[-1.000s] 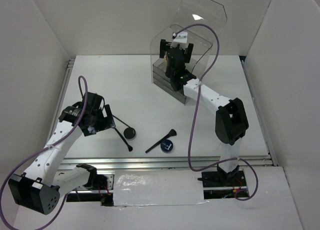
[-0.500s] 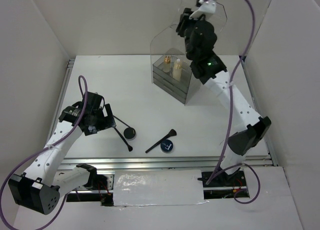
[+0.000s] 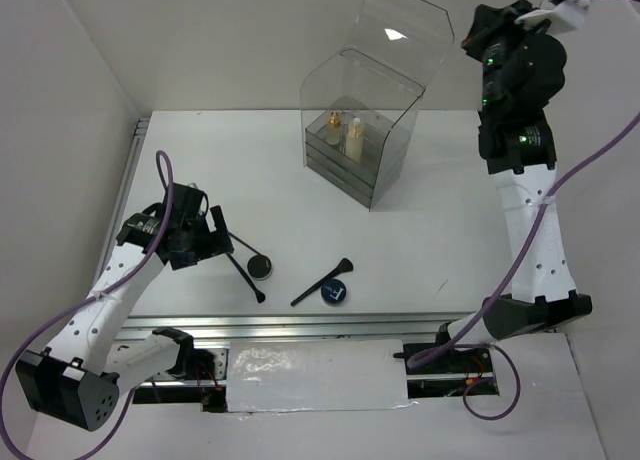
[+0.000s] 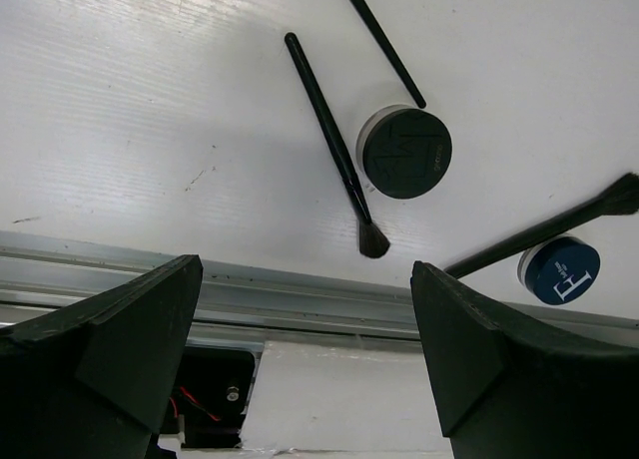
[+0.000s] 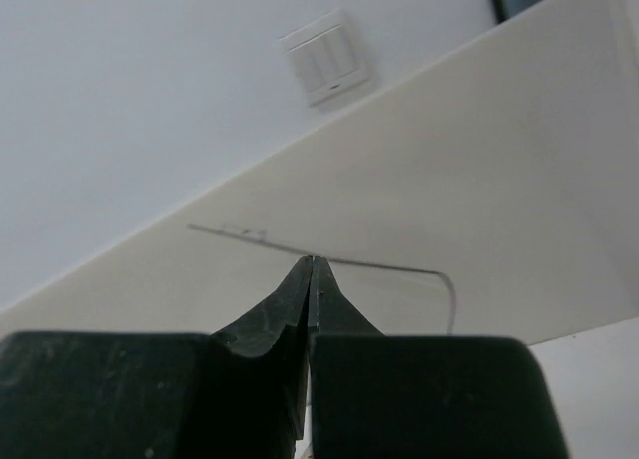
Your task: Organize the makeup
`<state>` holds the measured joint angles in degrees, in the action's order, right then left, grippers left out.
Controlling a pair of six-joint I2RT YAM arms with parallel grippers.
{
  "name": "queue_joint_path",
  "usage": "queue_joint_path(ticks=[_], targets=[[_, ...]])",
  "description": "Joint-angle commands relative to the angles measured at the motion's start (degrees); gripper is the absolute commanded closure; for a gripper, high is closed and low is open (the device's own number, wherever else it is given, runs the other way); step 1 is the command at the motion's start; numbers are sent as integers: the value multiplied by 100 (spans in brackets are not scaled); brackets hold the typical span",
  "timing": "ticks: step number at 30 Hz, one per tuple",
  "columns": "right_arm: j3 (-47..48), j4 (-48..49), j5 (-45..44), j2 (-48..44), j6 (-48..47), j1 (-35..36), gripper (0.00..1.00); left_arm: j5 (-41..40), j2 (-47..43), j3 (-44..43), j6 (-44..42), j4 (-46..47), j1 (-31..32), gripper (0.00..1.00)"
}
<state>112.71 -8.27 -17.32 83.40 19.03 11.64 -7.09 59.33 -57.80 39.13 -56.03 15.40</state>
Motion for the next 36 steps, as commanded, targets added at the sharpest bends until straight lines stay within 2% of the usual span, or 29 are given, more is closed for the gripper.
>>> queue_joint_path(ticks=[1,6,7,9,13,16,20,24,30,36], targets=[[-293,158,886,-113,892,-618,100,138,-123,-21,-20,118,-37,1],[189,203,1633,378,762,-1364,100,208,-132,-56,-73,119,-37,1],[399,203,2010,605,708,-1462,100,217,-141,-56,-99,110,-37,1],[672,151,2145,974,498,-1629,100,235,-194,-47,-108,101,-37,1],[1621,-227,2434,1574,470,-1911,99,305,-255,32,-117,127,-37,1],[1824,-96,2584,1908,584,-2016,99,384,-273,50,-152,154,-37,0],[2308,10,3479,2426,936,-2139,98,472,-282,23,-231,206,-37,1],[2388,431,4304,2743,1225,-2140,98,533,-212,15,-284,233,-37,1],[2475,572,4807,3042,1534,-2139,98,569,-124,-12,-292,268,-37,1],[2055,502,5581,2823,1499,-2052,98,533,26,-65,-336,294,-37,0]])
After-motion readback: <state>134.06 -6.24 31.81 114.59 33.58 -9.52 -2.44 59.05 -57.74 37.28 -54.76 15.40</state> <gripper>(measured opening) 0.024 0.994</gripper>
